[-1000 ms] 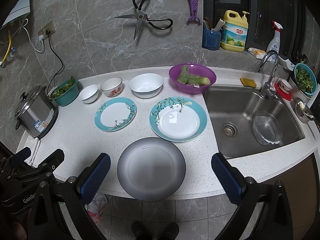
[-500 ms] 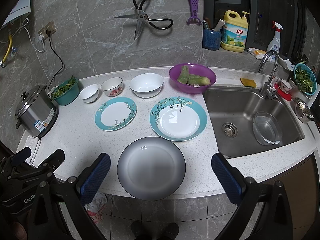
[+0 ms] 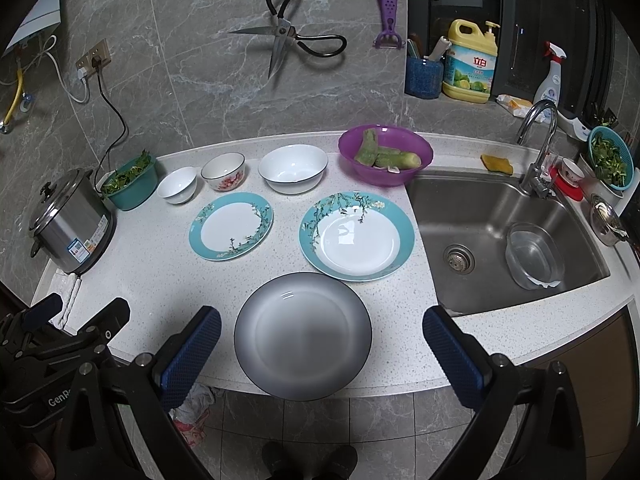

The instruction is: Organize plates and bowls

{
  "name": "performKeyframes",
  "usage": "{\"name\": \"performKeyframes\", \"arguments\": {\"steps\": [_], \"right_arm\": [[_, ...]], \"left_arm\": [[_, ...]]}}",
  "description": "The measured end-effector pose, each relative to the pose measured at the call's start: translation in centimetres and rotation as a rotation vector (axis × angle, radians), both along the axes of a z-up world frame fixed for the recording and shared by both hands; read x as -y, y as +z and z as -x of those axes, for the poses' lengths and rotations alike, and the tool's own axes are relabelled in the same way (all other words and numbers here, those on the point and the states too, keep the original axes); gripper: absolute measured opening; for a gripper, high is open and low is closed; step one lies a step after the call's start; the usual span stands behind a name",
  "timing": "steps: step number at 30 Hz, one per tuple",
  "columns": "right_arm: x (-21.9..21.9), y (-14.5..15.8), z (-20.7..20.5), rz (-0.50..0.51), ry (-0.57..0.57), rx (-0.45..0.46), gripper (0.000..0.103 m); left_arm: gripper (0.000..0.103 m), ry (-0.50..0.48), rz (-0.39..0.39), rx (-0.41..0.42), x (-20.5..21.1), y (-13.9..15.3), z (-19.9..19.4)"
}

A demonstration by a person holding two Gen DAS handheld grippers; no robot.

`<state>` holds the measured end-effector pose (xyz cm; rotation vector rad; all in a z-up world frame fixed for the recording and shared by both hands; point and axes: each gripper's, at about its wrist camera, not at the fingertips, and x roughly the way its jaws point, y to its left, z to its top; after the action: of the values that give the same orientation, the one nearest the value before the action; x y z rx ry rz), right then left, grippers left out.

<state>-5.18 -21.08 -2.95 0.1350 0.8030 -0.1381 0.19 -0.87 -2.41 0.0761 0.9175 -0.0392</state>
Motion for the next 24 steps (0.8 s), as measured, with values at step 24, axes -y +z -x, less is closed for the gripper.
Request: {"name": "performKeyframes", "arguments": {"steps": [24], "right_arm": [[11.5, -17.3, -3.4, -0.609, -0.013, -0.168, 0.084]], "left_arm": [[0.099, -0.325, 0.135, -0.361, 0.5, -20.9, -11.8]]}}
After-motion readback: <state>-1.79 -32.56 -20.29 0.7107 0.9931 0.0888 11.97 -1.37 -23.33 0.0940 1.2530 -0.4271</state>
